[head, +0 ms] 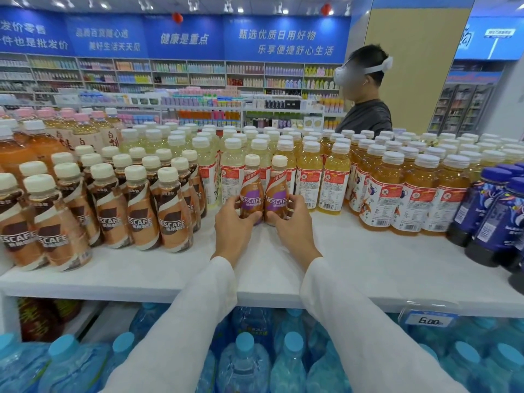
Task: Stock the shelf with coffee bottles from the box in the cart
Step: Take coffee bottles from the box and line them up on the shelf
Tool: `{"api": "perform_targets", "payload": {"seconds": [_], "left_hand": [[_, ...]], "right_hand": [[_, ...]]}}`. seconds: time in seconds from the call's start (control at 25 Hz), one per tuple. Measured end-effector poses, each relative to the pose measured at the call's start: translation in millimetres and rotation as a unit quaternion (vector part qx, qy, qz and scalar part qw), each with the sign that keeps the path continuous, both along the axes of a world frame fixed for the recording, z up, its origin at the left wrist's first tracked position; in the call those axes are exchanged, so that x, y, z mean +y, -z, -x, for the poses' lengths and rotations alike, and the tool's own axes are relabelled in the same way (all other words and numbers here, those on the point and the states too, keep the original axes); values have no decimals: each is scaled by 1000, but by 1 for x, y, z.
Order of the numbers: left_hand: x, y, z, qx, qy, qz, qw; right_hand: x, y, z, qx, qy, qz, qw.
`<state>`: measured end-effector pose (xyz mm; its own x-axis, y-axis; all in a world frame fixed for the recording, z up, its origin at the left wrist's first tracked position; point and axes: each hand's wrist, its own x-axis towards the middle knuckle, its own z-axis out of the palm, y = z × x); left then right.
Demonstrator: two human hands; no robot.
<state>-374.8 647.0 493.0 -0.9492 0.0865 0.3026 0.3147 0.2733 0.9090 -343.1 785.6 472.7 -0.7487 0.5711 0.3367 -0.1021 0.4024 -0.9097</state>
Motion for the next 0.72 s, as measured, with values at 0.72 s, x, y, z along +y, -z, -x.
{"api": "perform_targets", "payload": {"seconds": [0.72], "left_hand": [[-50, 12, -105, -17, -45, 73, 996]], "right_hand": [[-39, -12, -154, -62, -68, -18, 996]]}}
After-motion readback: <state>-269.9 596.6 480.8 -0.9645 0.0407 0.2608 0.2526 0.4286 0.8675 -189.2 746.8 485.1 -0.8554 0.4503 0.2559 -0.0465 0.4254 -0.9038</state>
